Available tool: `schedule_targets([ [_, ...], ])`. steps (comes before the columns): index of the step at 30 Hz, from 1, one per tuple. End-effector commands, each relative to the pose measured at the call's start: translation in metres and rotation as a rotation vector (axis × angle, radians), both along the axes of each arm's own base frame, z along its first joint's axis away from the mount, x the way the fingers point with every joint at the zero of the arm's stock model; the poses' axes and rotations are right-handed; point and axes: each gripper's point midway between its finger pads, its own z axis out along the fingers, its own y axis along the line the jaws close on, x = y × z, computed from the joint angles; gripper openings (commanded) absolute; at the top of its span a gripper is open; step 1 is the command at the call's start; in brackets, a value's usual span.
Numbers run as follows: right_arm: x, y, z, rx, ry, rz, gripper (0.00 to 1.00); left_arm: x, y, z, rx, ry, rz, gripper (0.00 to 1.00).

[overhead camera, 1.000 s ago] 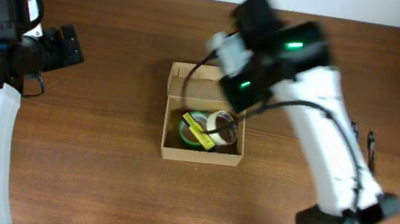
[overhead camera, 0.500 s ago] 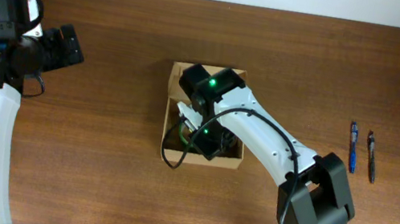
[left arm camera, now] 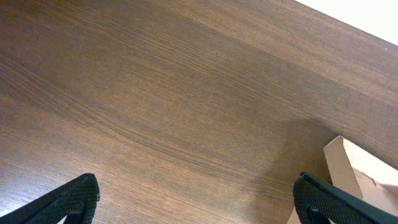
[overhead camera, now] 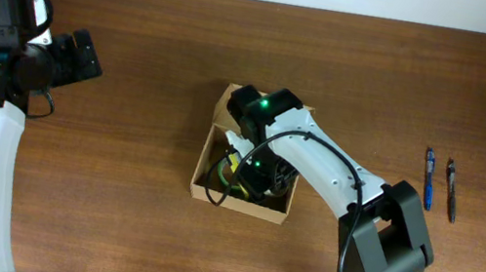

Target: Pack container

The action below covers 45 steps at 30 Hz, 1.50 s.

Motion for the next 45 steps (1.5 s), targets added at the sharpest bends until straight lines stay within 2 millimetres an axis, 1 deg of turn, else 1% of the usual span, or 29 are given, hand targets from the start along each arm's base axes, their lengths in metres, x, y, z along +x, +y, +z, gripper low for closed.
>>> schedule_targets([
  [1, 0.026, 0.017, 0.041, 0.083, -0.112, -0.023, 0.57, 0.000, 0.000, 0.001, 0.002, -0.002, -0.015, 0.99],
  [3, 0.040, 0.024, 0.071, 0.122, -0.174, -0.026, 0.56, 0.000, -0.001, 0.001, 0.001, -0.001, -0.015, 0.99],
  [5, 0.056, 0.028, 0.109, 0.163, -0.259, -0.035, 0.55, 0.000, 0.000, 0.001, 0.002, -0.001, -0.015, 0.99],
  [6, 0.064, 0.027, 0.127, 0.179, -0.305, -0.042, 0.54, 0.000, 0.000, 0.001, 0.002, -0.001, -0.015, 0.99],
  [7, 0.075, 0.023, 0.152, 0.198, -0.373, -0.060, 0.54, 0.000, 0.000, 0.001, 0.002, -0.001, -0.015, 0.99],
  [8, 0.082, 0.020, 0.165, 0.209, -0.410, -0.082, 0.55, 0.000, 0.000, 0.001, 0.002, -0.001, -0.015, 0.99],
  [9, 0.092, 0.010, 0.184, 0.220, -0.462, -0.118, 0.55, 0.000, 0.000, 0.001, 0.002, -0.001, -0.015, 0.99],
  [10, 0.105, -0.011, 0.203, 0.229, -0.511, -0.183, 0.56, 0.000, 0.000, 0.001, 0.002, -0.001, -0.015, 0.99],
  [11, 0.111, -0.027, 0.210, 0.226, -0.524, -0.246, 0.56, 0.000, 0.000, 0.001, 0.002, -0.001, -0.015, 0.99],
  [12, 0.118, -0.049, 0.211, 0.210, -0.522, -0.319, 0.55, 0.000, 0.000, 0.001, 0.002, -0.001, -0.015, 0.99],
  [14, 0.124, -0.090, 0.206, 0.165, -0.495, -0.430, 0.56, 0.000, 0.000, 0.001, 0.002, -0.001, -0.015, 0.99],
  [15, 0.127, -0.114, 0.201, 0.136, -0.476, -0.497, 0.55, 0.000, 0.000, 0.001, 0.002, -0.001, -0.015, 0.99],
  [18, 0.132, -0.175, 0.188, 0.077, -0.442, -0.663, 0.55, 0.000, 0.000, 0.001, 0.002, -0.002, -0.015, 0.99],
  [20, 0.132, -0.213, 0.179, 0.044, -0.419, -0.765, 0.55, 0.000, 0.000, 0.001, 0.002, -0.002, -0.015, 0.99],
  [22, 0.129, -0.244, 0.169, 0.016, -0.392, -0.845, 0.55, 0.000, 0.000, 0.001, 0.002, -0.002, -0.015, 0.99],
  [23, 0.126, -0.258, 0.162, 0.000, -0.375, -0.880, 0.55, 0.000, 0.000, 0.001, 0.002, -0.002, -0.015, 0.99],
  [24, 0.117, -0.289, 0.145, -0.054, -0.330, -0.948, 0.55, 0.000, 0.000, 0.001, 0.002, -0.002, -0.015, 0.99],
  [26, 0.105, -0.309, 0.121, -0.084, -0.264, -0.975, 0.55, 0.000, 0.000, 0.001, 0.002, -0.002, -0.015, 0.99],
  [28, 0.092, -0.321, 0.094, -0.109, -0.195, -1.008, 0.55, 0.000, 0.000, 0.001, 0.002, -0.001, -0.015, 0.99],
  [31, 0.075, -0.327, 0.058, -0.129, -0.110, -1.019, 0.55, 0.000, 0.000, 0.001, 0.002, -0.001, -0.015, 0.99],
  [34, 0.061, -0.325, 0.028, -0.138, -0.049, -1.005, 0.55, 0.000, 0.000, 0.001, 0.002, -0.001, -0.015, 0.99],
  [36, 0.053, -0.323, 0.012, -0.140, -0.017, -0.984, 0.54, 0.000, 0.000, 0.001, 0.002, -0.001, -0.015, 0.99],
  [37, 0.045, -0.320, -0.002, -0.142, 0.008, -0.974, 0.53, 0.000, 0.000, 0.001, 0.002, -0.001, -0.015, 0.99],
  [39, 0.040, -0.317, -0.013, -0.133, 0.026, -0.955, 0.51, 0.000, 0.000, 0.001, 0.002, -0.001, -0.015, 0.99],
  [41, 0.037, -0.316, -0.019, -0.129, 0.031, -0.936, 0.46, 0.000, 0.000, 0.001, 0.002, -0.001, -0.015, 0.99],
  [44, 0.037, -0.317, -0.024, -0.123, 0.025, -0.913, 0.40, 0.000, 0.000, 0.001, 0.002, -0.002, -0.015, 0.99],
  [45, 0.038, -0.318, -0.025, -0.121, 0.022, -0.907, 0.40, 0.000, 0.000, 0.001, 0.002, -0.002, -0.015, 0.99],
])
